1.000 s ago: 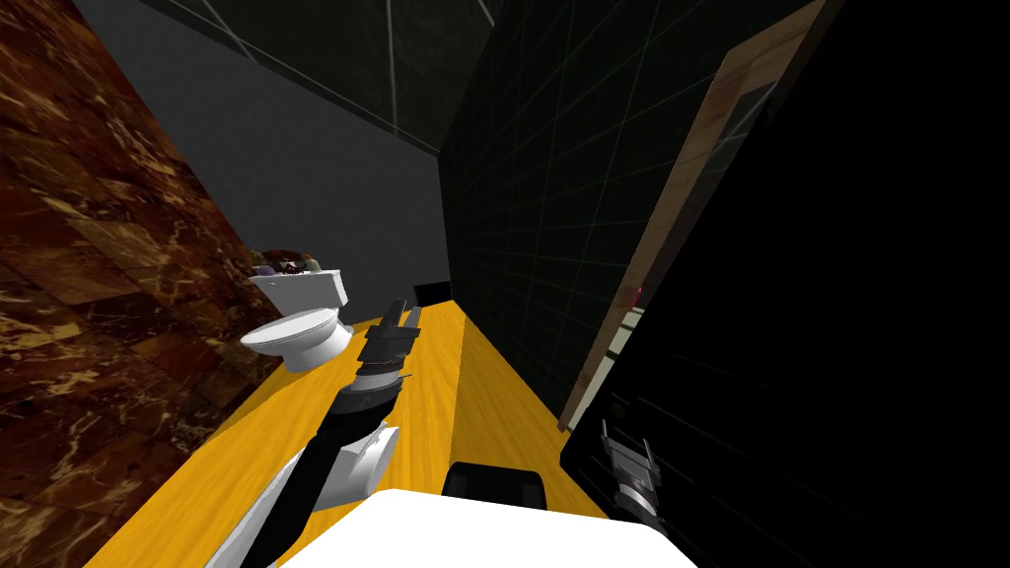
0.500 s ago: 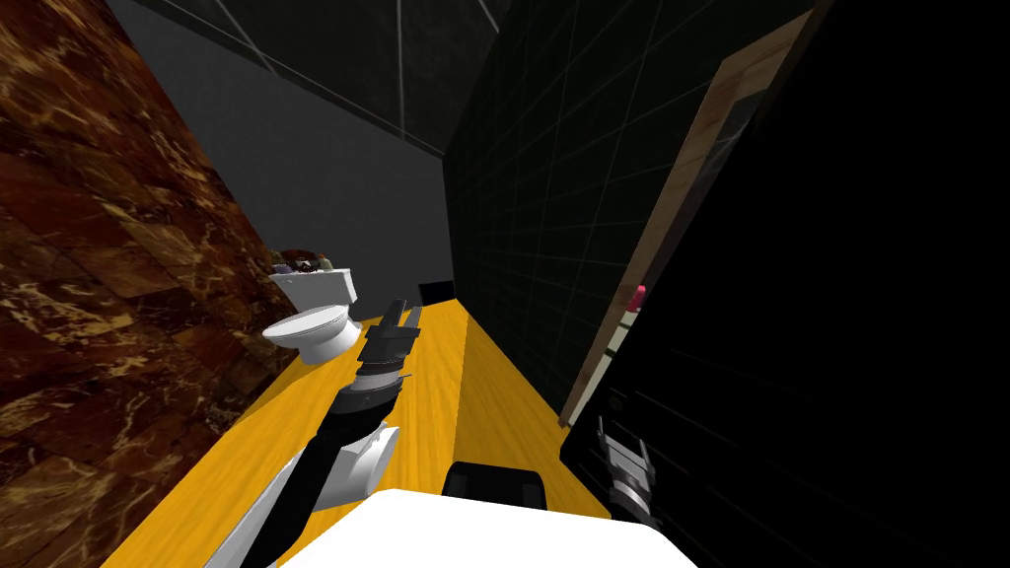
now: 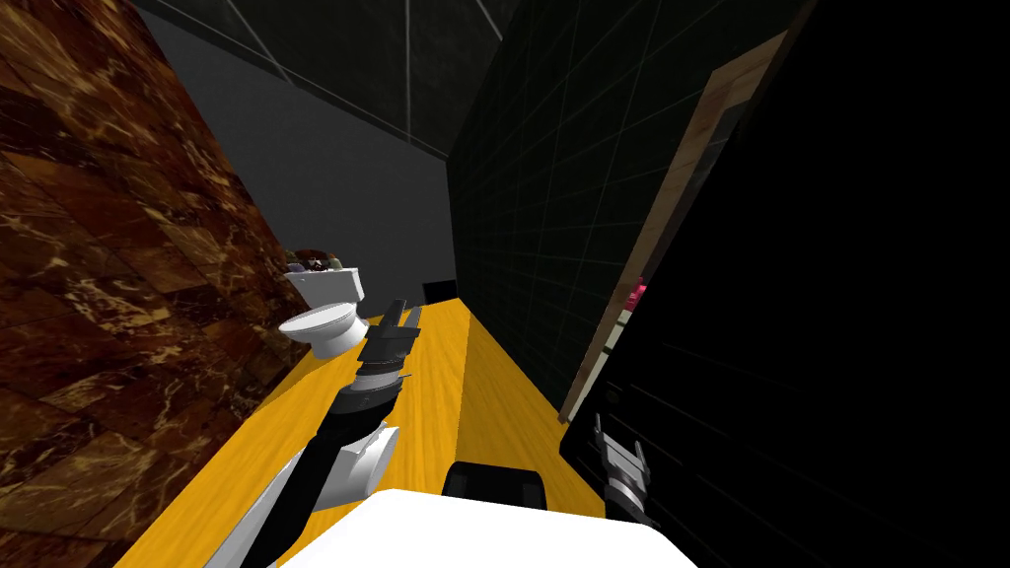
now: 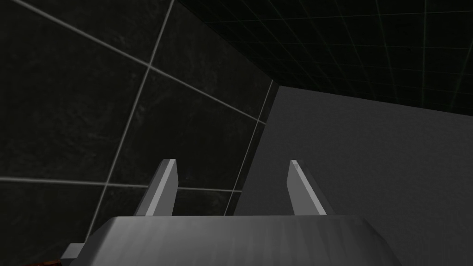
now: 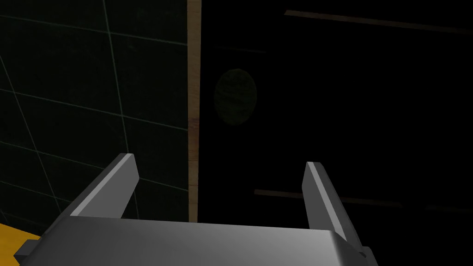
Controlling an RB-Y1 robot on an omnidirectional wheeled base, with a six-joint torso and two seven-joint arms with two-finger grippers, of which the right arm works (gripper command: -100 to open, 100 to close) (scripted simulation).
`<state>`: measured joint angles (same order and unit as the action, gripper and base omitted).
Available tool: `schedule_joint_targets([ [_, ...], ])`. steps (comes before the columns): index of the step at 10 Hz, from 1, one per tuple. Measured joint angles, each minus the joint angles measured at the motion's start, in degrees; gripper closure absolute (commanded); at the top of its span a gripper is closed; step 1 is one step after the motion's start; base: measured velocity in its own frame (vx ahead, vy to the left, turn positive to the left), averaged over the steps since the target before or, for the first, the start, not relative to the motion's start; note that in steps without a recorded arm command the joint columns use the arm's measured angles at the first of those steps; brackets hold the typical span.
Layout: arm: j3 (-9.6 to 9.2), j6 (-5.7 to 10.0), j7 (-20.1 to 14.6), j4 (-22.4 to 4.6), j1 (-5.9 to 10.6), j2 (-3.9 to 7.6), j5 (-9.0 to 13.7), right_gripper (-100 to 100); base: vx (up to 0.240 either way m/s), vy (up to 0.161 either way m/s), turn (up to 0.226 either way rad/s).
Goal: Pull the door open
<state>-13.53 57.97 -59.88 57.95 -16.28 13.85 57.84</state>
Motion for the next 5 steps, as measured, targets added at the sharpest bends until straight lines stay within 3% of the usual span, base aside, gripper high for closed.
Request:
schedule_joint_targets([
  [2, -0.41, 0.14, -1.38, 0.39, -0.12, -0.06, 0.61, -100, 0.032, 0.007, -0.003],
  [5, -0.52, 0.46, -4.09, -1.17, -0.33, 1.75, 0.46, -100, 0.143, -0.001, -0.008],
])
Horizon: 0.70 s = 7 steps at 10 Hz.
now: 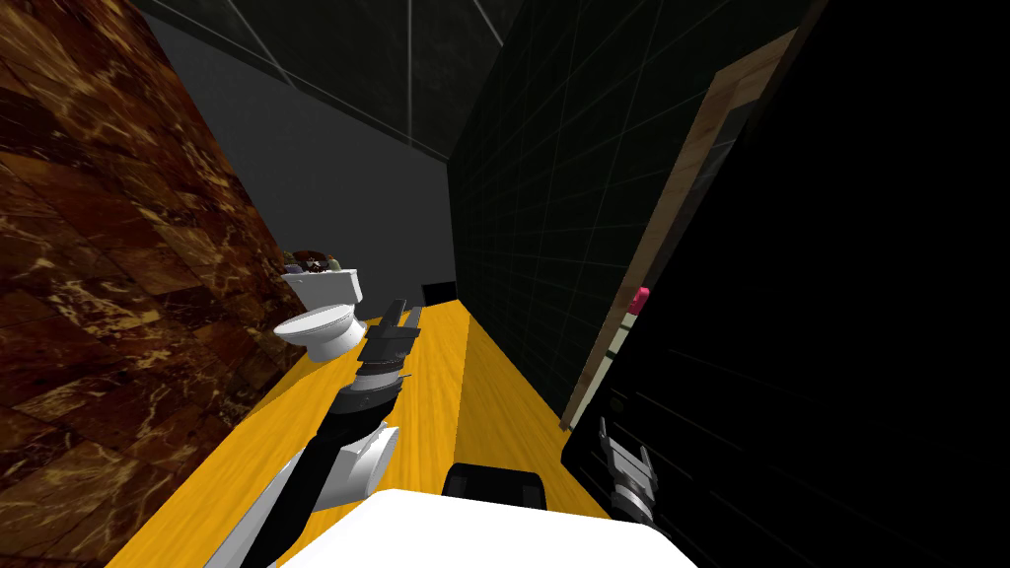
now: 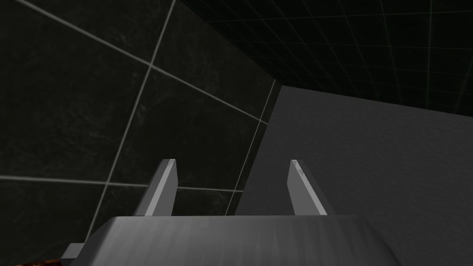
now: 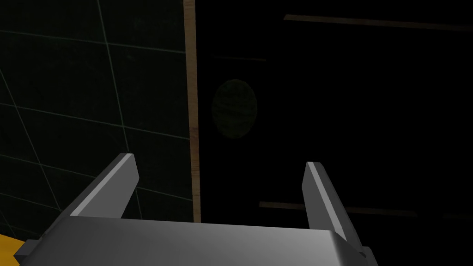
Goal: Pull the door open
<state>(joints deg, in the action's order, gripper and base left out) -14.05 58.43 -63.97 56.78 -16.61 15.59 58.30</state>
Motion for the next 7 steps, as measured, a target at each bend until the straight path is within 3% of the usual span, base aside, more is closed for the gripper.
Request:
schedule_joint_targets([
  [7, 0.08, 0.31, -7.36, -3.87, -0.07, 5.11, -0.07, -100, 0.097, 0.006, -0.009],
])
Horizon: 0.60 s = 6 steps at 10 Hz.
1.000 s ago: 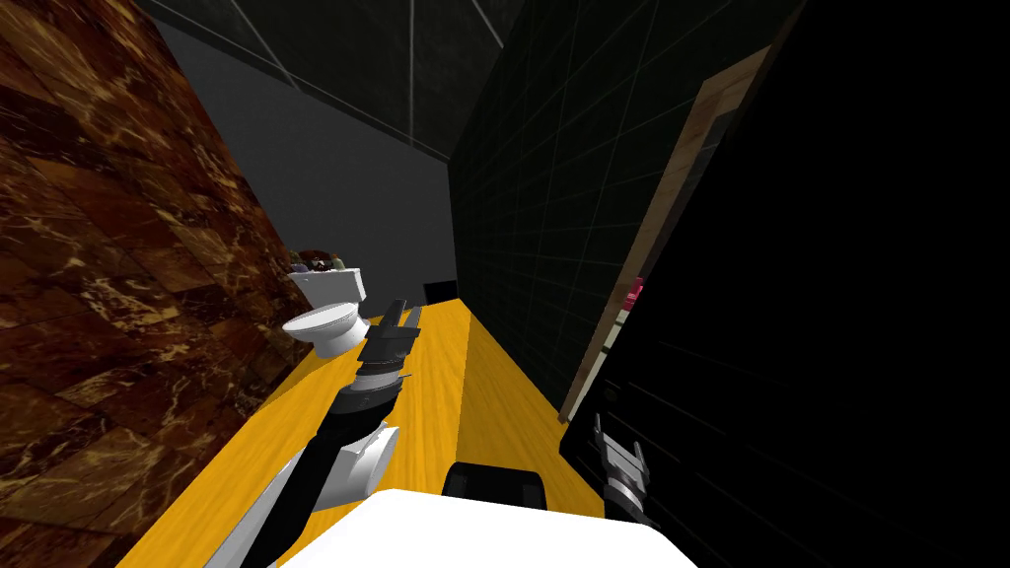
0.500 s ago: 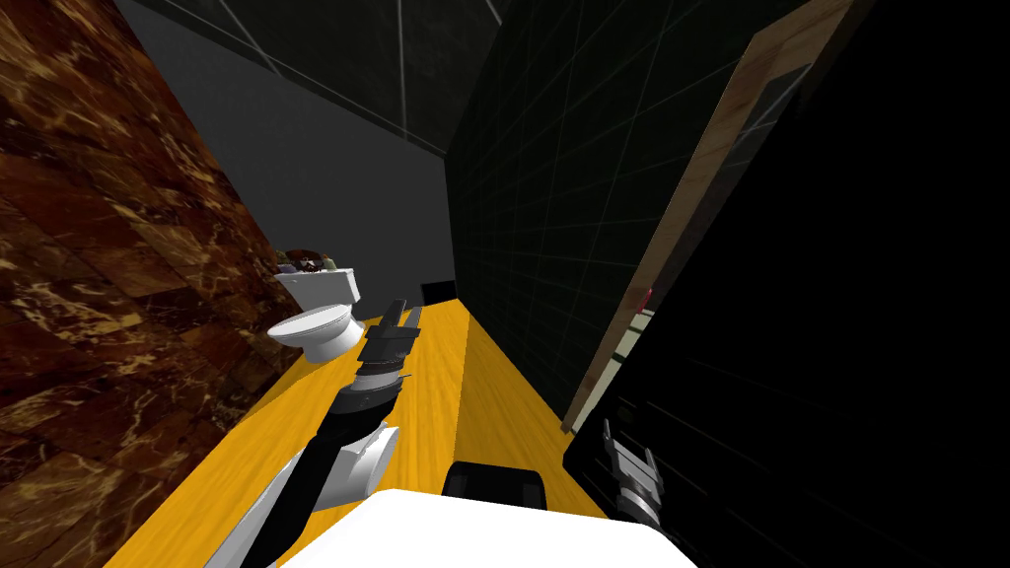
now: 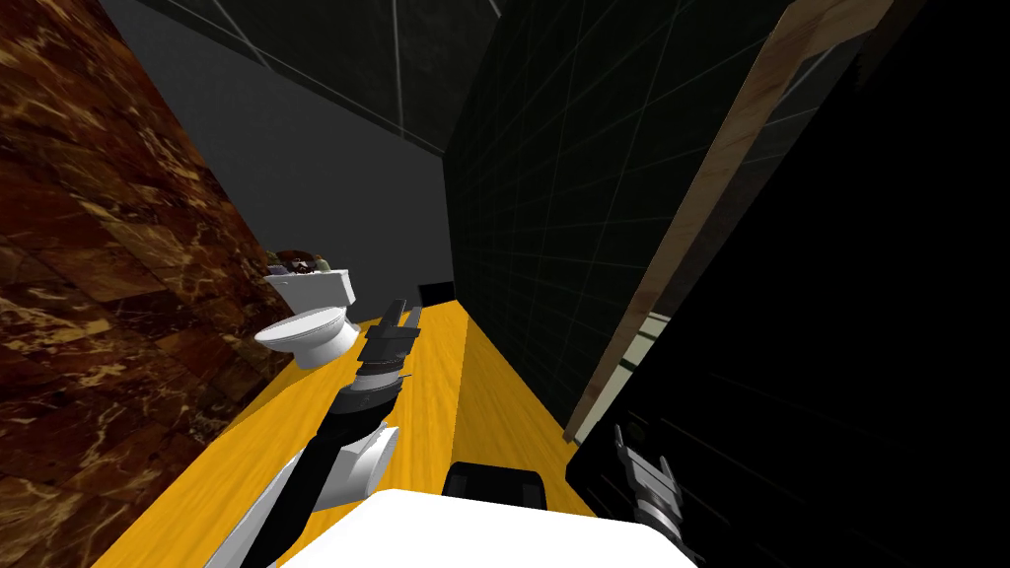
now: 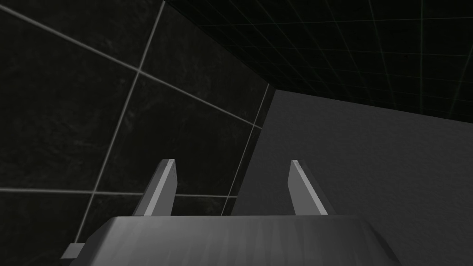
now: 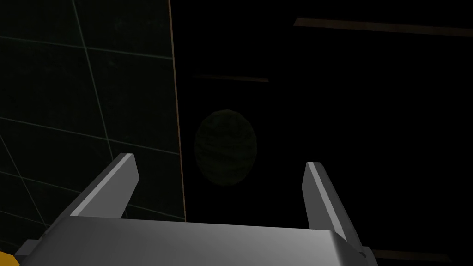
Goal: Pull the door open
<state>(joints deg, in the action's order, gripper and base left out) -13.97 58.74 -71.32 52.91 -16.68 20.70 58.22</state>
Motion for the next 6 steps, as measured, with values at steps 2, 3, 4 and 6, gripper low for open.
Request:
schedule_joint_targets([
  [2, -0.13, 0.32, -2.21, -1.59, 0.07, 1.28, -0.16, -100, 0.096, 0.0, -0.006],
  [3, -0.18, 0.53, -3.23, -2.11, -0.06, 1.86, -0.23, -100, 0.128, -0.03, -0.01],
  [4, -0.26, 0.76, -4.25, -2.95, 0.06, 2.37, -0.33, -100, 0.063, -0.017, 0.003],
  [6, -0.26, 0.78, -4.36, -2.99, 0.09, 2.39, -0.33, 100, -0.018, 0.004, -0.002],
])
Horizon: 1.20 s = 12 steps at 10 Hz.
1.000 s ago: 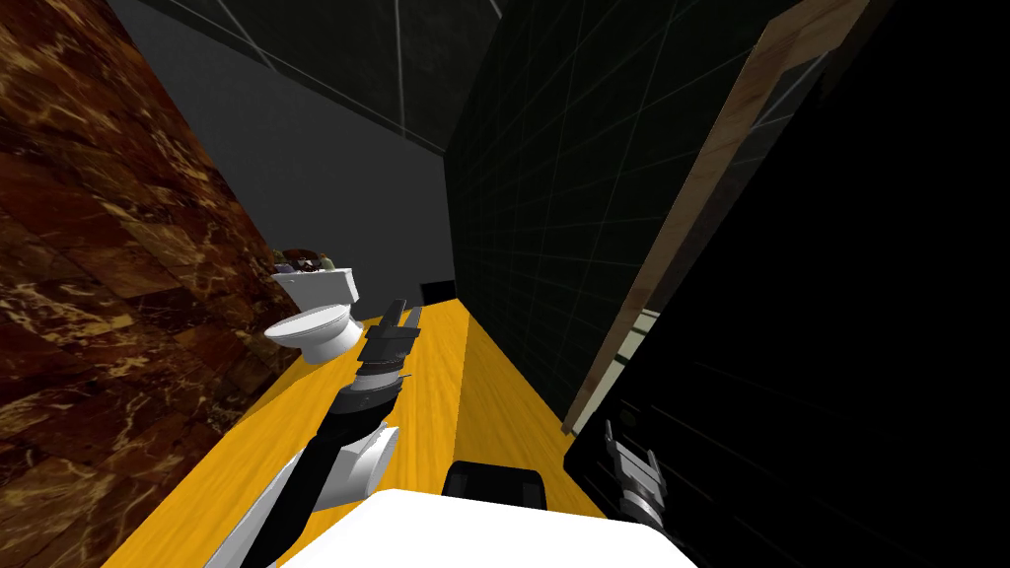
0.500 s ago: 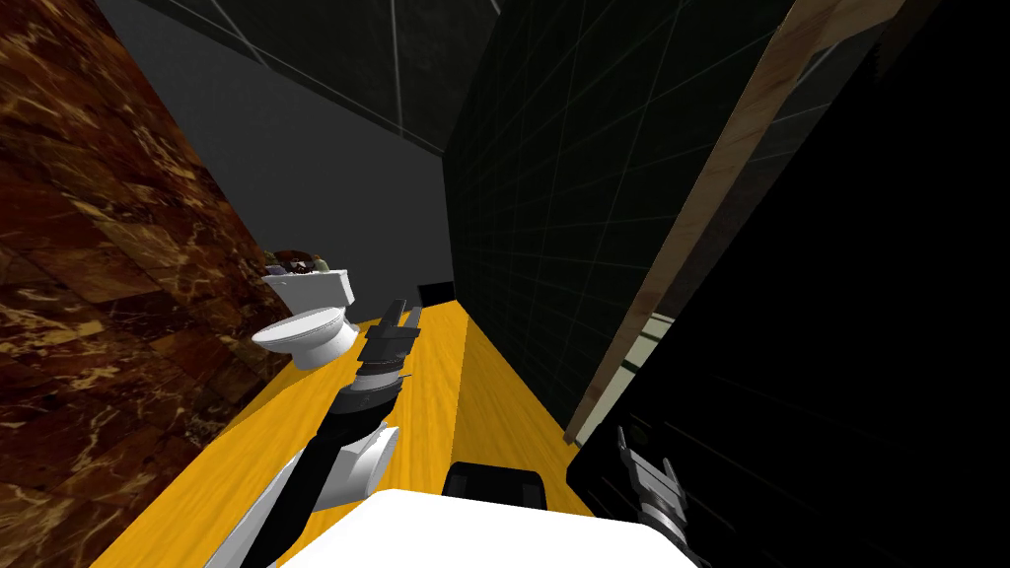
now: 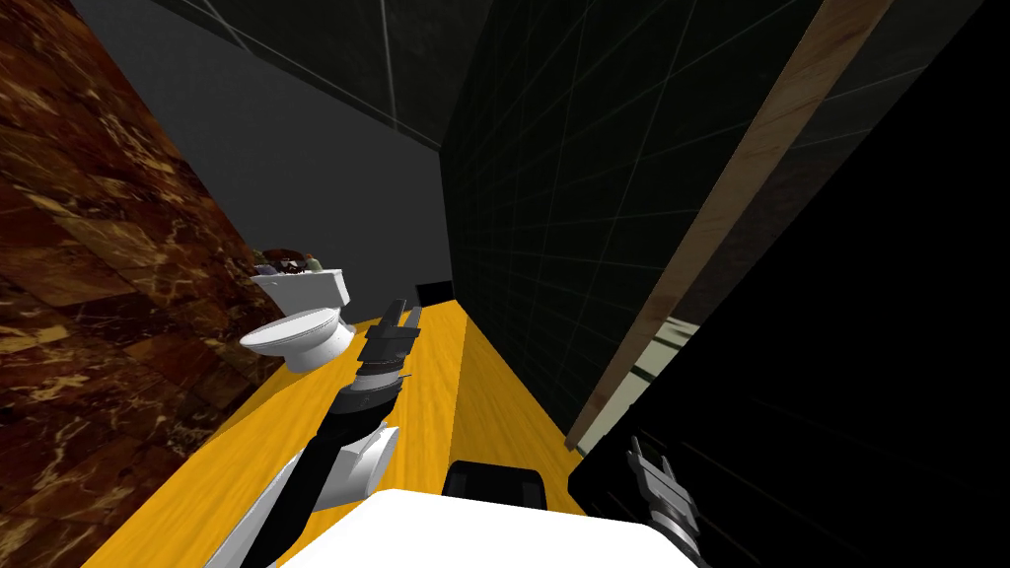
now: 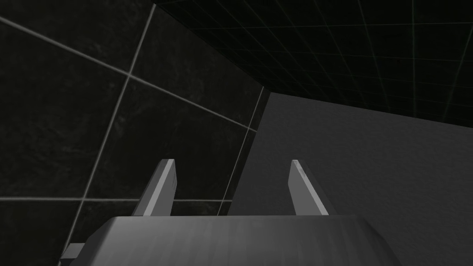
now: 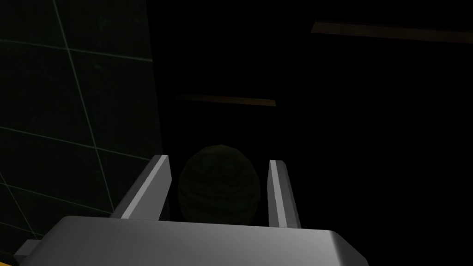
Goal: Pull the door open
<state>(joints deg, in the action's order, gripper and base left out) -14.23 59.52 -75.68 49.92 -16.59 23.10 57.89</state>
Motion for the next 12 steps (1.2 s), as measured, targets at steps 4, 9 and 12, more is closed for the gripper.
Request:
schedule_joint_targets([
  [4, -0.05, -0.14, 0.16, -0.01, -0.02, -0.02, -0.03, 100, -0.007, 0.002, 0.003],
  [9, -2.85, 0.44, -1.64, 1.0, -0.38, 1.05, -1.75, 100, -0.223, 0.017, 0.072],
  [12, -5.66, 0.24, -3.32, 2.52, -1.23, 2.11, -3.27, 100, -0.236, 0.004, 0.063],
])
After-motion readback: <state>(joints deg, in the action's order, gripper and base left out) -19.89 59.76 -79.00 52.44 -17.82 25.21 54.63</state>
